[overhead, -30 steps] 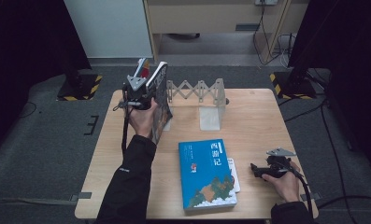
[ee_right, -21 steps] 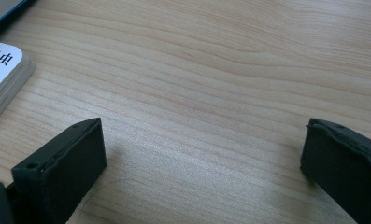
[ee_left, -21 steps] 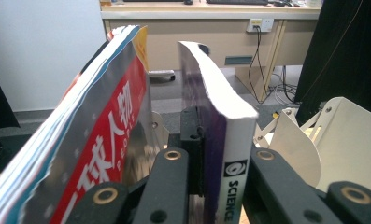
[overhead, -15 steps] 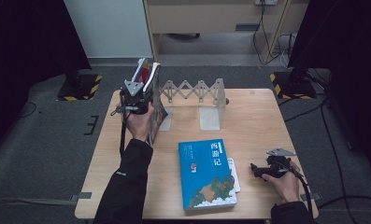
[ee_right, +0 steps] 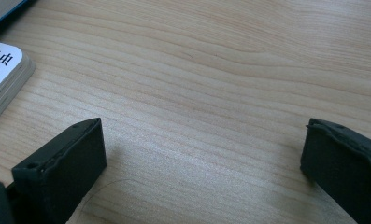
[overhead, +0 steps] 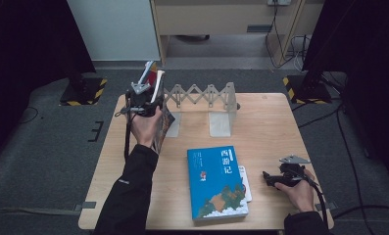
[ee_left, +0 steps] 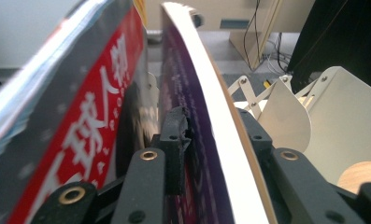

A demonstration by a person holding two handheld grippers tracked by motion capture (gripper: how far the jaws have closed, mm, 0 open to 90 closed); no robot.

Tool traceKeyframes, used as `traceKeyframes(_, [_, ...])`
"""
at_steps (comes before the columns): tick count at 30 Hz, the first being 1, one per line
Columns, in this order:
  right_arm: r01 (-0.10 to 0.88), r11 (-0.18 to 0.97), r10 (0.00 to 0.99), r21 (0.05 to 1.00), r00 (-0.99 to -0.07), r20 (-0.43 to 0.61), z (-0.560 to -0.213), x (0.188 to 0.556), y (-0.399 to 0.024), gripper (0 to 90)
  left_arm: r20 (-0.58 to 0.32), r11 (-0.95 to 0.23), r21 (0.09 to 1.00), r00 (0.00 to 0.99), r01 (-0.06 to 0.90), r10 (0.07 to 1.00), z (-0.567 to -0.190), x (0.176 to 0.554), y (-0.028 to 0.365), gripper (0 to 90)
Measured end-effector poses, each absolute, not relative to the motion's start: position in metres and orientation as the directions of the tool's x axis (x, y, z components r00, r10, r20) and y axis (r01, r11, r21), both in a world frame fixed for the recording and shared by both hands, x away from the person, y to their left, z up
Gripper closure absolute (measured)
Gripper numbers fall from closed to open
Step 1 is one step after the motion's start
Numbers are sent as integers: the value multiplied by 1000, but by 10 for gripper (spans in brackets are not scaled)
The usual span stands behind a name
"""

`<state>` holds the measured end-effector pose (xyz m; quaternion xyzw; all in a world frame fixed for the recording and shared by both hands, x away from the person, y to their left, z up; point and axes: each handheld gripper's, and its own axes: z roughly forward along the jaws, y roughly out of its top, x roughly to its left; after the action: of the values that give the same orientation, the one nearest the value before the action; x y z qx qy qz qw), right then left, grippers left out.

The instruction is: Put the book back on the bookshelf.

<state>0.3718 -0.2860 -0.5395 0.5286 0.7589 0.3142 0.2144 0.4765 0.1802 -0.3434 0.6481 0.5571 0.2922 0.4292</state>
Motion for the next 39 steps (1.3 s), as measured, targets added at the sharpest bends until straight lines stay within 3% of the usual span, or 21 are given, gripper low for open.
traceKeyframes(4, [668, 243, 937, 704, -349, 7, -540, 372, -286, 2, -17, -68, 887, 179, 456, 984, -341, 477, 175, 813])
traceKeyframes(10, [668, 243, 937, 704, -349, 7, -540, 372, -286, 2, -49, -18, 906, 147, 423, 988, -343, 486, 183, 817])
traceKeyframes(26, [668, 245, 935, 702, -353, 9, -539, 372, -286, 3, 30, -62, 916, 88, 397, 996, -348, 501, 178, 813])
traceKeyframes(32, [669, 244, 936, 702, -352, 10, -539, 372, -286, 3, 37, -71, 931, 100, 359, 994, -346, 489, 174, 699])
traceKeyframes(39, [668, 246, 935, 702, -353, 9, -539, 372, -286, 3, 5, -48, 941, 126, 334, 992, -345, 462, 178, 626])
